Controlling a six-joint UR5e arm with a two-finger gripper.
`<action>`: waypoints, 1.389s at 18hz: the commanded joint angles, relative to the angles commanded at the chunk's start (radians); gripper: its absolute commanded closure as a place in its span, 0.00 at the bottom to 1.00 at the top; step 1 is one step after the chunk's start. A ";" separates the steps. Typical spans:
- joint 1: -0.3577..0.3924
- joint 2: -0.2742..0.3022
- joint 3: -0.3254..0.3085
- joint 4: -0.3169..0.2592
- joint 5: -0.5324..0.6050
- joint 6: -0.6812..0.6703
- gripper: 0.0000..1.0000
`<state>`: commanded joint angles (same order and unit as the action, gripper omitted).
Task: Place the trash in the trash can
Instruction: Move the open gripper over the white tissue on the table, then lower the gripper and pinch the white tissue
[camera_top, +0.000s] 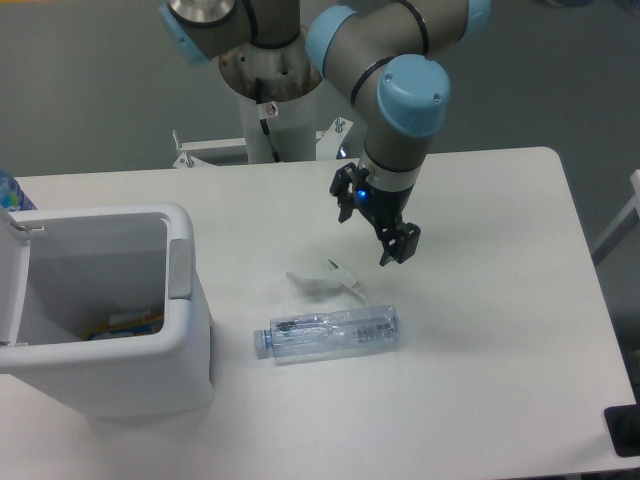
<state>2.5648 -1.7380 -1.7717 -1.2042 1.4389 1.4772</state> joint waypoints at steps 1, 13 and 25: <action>0.000 0.000 0.000 0.000 0.000 0.000 0.00; -0.031 -0.009 -0.014 0.002 0.000 0.005 0.00; -0.081 -0.072 -0.035 0.028 0.005 0.041 0.00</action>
<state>2.4835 -1.8100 -1.8070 -1.1767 1.4435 1.5186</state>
